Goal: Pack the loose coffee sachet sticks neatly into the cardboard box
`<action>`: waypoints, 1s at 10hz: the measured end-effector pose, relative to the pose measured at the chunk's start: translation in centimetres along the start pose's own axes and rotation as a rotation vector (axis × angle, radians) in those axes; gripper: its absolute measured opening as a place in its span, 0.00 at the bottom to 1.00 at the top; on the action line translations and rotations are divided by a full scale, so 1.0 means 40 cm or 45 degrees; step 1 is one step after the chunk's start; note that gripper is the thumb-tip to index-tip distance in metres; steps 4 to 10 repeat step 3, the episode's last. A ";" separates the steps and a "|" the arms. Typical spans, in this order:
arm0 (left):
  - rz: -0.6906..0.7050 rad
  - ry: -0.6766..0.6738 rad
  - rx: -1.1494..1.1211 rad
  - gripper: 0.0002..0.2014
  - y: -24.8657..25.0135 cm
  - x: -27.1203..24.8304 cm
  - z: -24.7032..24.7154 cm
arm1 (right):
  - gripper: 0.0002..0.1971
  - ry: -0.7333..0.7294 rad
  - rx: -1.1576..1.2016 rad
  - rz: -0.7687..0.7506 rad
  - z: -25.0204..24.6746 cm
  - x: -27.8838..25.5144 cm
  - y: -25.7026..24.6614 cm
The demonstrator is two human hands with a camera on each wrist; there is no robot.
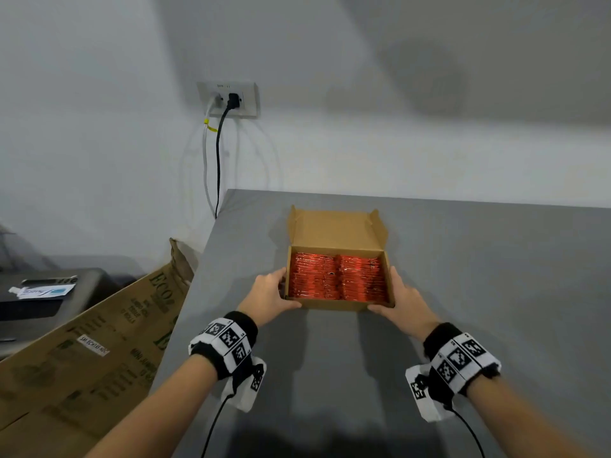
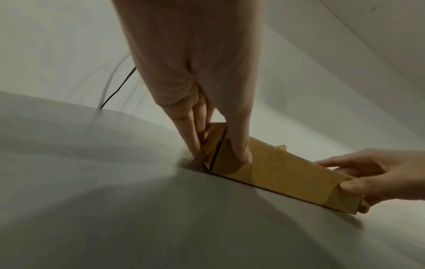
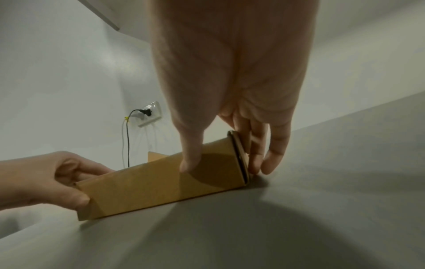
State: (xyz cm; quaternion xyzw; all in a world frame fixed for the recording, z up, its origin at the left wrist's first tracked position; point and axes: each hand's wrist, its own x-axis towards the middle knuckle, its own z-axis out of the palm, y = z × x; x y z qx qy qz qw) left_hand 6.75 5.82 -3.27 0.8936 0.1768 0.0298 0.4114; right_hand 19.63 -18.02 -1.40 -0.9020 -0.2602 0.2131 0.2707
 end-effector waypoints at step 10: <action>-0.120 0.067 -0.032 0.37 -0.030 -0.066 -0.030 | 0.48 0.115 0.103 0.018 0.002 -0.013 0.060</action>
